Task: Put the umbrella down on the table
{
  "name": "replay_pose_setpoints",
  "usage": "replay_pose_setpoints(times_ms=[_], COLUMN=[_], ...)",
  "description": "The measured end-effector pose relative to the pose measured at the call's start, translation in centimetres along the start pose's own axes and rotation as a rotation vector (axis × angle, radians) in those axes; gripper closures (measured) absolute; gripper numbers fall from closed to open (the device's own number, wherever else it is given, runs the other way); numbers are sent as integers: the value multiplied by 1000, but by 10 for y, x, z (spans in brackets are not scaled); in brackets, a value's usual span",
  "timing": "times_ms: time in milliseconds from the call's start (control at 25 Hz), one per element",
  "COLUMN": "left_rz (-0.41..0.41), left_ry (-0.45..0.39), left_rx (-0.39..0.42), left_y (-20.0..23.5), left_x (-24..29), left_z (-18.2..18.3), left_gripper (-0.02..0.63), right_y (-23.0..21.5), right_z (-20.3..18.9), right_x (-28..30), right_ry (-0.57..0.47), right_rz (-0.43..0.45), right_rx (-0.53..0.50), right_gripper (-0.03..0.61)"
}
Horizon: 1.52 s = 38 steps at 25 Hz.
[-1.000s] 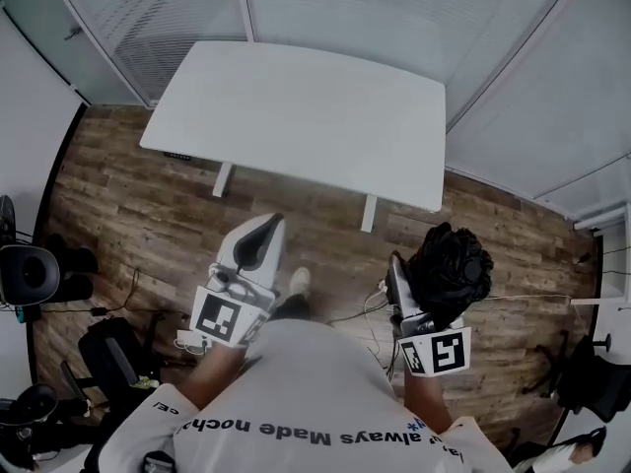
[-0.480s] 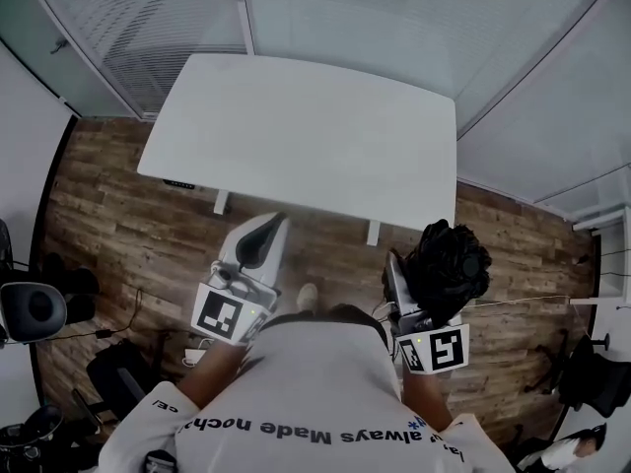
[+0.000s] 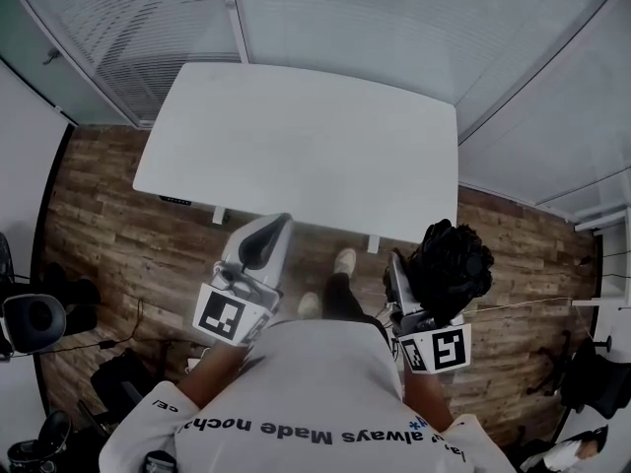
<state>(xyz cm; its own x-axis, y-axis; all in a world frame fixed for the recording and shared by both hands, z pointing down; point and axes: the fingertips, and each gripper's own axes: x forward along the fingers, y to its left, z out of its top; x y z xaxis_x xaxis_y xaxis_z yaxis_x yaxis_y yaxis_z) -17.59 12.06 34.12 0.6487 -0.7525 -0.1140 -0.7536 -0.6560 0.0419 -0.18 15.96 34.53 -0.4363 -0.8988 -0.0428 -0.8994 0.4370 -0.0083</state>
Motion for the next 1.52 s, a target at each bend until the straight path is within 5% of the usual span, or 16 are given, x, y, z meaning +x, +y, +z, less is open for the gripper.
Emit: replay_pose_setpoints(times_ms=[1000, 1520], left_rz=[19, 10], left_ry=[34, 58], left_rx=[27, 4], left_y=[44, 63], left_x=[296, 344], left_z=[-30, -46], left_gripper=[611, 611], right_y=[-259, -293], right_z=[-2, -17], right_x=[160, 196], right_ry=[-11, 16], right_rz=[36, 25], right_rx=[20, 32], right_gripper=[342, 342])
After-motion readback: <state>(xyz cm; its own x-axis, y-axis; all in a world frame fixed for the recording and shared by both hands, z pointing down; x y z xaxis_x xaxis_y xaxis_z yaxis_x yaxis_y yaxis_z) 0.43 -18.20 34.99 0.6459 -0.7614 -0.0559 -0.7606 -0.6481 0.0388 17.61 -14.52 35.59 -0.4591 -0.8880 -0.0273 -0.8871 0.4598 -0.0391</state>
